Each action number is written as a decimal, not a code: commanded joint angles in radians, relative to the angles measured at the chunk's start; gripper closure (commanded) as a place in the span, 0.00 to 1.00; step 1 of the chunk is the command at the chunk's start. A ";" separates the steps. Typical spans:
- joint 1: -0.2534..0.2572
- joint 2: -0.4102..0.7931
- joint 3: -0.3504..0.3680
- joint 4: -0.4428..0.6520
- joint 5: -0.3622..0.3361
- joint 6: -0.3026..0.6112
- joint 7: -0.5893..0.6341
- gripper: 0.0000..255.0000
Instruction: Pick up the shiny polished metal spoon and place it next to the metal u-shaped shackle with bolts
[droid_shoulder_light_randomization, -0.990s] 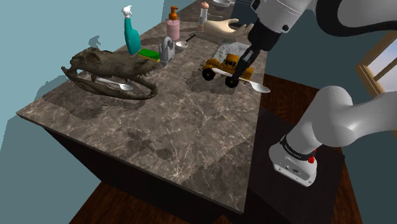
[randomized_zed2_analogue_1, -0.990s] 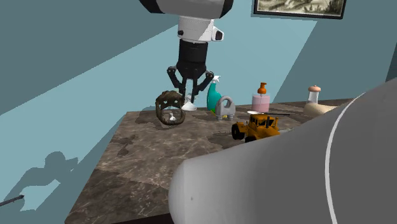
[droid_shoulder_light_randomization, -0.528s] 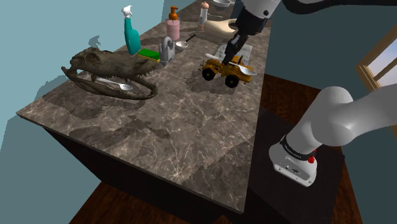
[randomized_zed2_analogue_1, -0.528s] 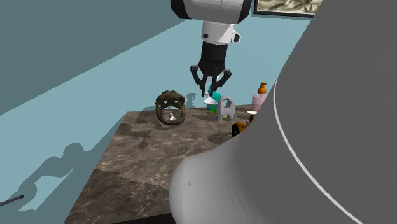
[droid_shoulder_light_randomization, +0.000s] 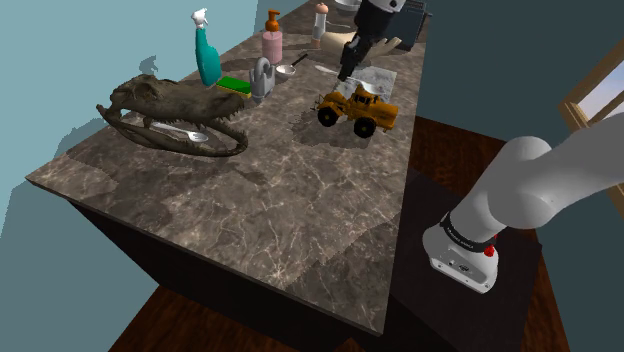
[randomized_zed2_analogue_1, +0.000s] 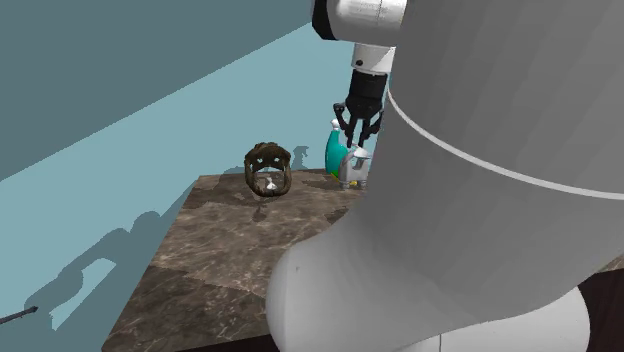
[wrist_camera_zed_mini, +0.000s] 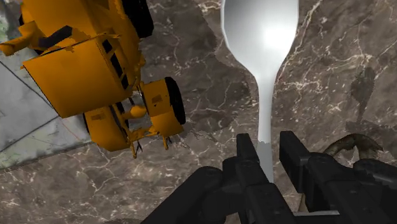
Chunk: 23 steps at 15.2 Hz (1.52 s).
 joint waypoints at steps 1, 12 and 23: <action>-0.008 0.060 -0.029 0.060 -0.001 -0.004 -0.037 1.00; -0.053 0.441 -0.158 0.460 0.068 -0.058 -0.232 1.00; -0.198 0.928 -0.203 1.120 0.208 -0.277 -0.362 1.00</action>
